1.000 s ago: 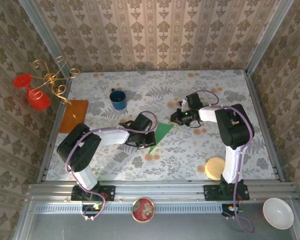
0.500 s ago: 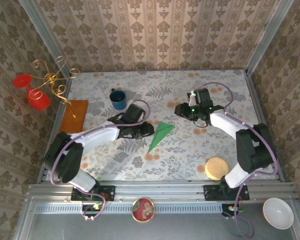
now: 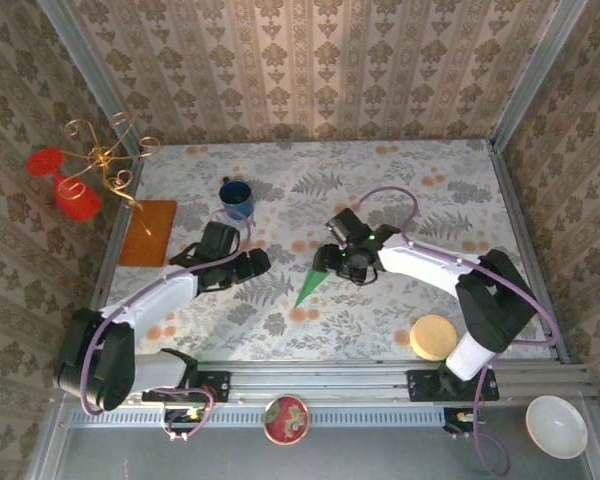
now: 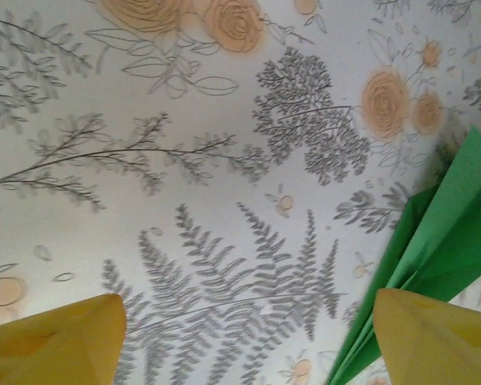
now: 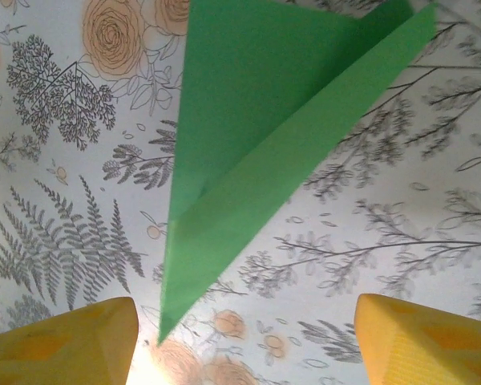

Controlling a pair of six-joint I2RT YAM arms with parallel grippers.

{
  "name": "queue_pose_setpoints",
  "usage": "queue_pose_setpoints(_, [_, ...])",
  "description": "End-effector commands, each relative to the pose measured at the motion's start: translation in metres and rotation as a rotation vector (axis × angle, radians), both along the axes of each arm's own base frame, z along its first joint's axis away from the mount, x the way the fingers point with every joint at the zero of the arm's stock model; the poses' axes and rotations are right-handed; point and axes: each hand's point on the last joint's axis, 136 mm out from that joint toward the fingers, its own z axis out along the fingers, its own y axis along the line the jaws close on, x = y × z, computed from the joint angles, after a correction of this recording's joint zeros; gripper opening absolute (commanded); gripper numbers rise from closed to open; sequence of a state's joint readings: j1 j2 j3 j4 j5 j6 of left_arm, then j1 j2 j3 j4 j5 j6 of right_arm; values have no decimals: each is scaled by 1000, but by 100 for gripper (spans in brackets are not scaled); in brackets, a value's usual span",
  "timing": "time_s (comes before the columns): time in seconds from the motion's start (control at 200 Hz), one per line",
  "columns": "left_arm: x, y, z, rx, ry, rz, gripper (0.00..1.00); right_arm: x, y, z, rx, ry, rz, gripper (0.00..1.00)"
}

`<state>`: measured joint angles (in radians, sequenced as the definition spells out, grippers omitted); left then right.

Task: Fold a paper plane with a square sheet of paper (pick it up from the middle)
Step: Fold the wing for the fifth time at the center of the table, then move the paper plane to the top-center of the table.

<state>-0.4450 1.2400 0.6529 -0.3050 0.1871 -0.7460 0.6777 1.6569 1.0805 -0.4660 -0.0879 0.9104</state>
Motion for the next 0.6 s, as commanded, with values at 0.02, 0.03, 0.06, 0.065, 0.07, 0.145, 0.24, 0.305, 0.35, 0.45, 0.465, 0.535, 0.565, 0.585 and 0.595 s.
queue_pose_setpoints(0.02, [-2,20,-2,63,-37,10,87,3,-5,-11,-111,31,-137,72])
queue_pose_setpoints(0.03, [-3,21,-2,64,-38,11,88,2,-5,-13,-117,35,-142,72])
queue_pose_setpoints(0.06, [-4,22,-2,66,-43,11,89,3,-4,-15,-127,39,-151,71])
queue_pose_setpoints(0.065, [-4,23,-2,66,-43,11,89,3,-4,-16,-130,40,-155,71])
queue_pose_setpoints(0.07, [-4,23,-2,66,-44,11,89,3,-5,-16,-132,42,-157,71])
queue_pose_setpoints(0.145, [-6,25,-2,66,-54,11,91,4,-5,-21,-154,48,-190,69])
queue_pose_setpoints(0.24, [-7,25,-3,60,-60,5,92,6,-2,-26,-159,59,-202,65])
queue_pose_setpoints(0.305, [-8,25,-4,59,-56,0,92,5,-2,-27,-170,72,-208,63])
queue_pose_setpoints(0.35, [-8,24,-4,57,-54,-2,93,4,-3,-27,-177,75,-211,61])
queue_pose_setpoints(0.45, [-7,24,-5,55,-50,-4,93,1,-5,-25,-177,76,-226,54])
queue_pose_setpoints(0.465, [-7,23,-5,55,-50,-4,93,1,-5,-25,-173,77,-226,51])
queue_pose_setpoints(0.535, [-6,23,-6,53,-48,-5,93,0,-4,-21,-157,69,-234,47])
queue_pose_setpoints(0.565, [-5,22,-6,53,-47,-5,93,0,-5,-20,-153,68,-238,47])
queue_pose_setpoints(0.585, [-5,22,-7,52,-44,-5,93,0,-5,-20,-150,67,-242,46])
queue_pose_setpoints(0.595, [-5,22,-7,51,-44,-5,93,-1,-5,-20,-150,67,-243,45])
